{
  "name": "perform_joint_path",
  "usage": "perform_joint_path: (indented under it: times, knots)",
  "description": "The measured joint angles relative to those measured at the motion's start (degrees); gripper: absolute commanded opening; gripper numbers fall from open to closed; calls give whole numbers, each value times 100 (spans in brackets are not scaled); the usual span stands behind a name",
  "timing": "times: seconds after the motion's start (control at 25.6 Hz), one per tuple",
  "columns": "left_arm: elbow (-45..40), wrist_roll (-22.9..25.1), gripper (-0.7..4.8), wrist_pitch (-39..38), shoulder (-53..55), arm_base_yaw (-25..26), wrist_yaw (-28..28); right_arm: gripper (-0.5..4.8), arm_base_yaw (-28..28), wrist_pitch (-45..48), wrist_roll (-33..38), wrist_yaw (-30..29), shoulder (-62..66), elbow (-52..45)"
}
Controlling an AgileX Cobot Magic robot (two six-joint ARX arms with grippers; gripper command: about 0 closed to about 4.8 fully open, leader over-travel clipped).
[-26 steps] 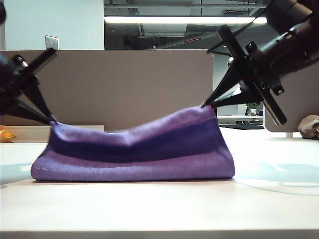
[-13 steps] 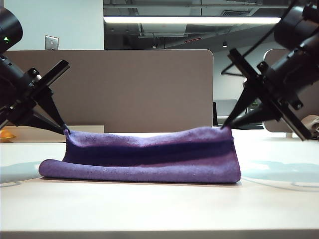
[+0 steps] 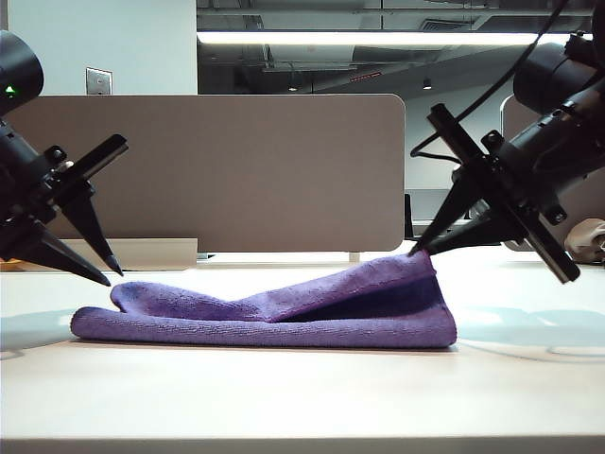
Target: Fold the bottom of the cloth upward, then fold it vertically to form a square shape.
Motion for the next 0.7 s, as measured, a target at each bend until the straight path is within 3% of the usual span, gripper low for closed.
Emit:
perform_joint_path:
  times: [0.16, 0.23, 0.27, 0.35, 0.55, 0.7]
  knots:
    - [0, 11, 88, 31, 0, 2, 35, 186, 0, 219, 98, -31, 0, 2]
    - [0, 7, 88, 286, 0, 4, 203, 195, 0, 341, 138, -46, 0, 2]
    - [2, 7, 88, 415, 0, 4, 247, 252, 0, 431, 153, -127, 0, 0]
    - [7, 11, 87, 361, 0, 7, 247, 306, 0, 568, 278, -254, 0, 7]
    - [4, 535, 85, -271, 0, 4, 245, 315, 0, 796, 546, -293, 0, 7]
    - [7, 629, 85, -374, 7, 4, 238, 315, 0, 1419, 994, -601, 0, 9]
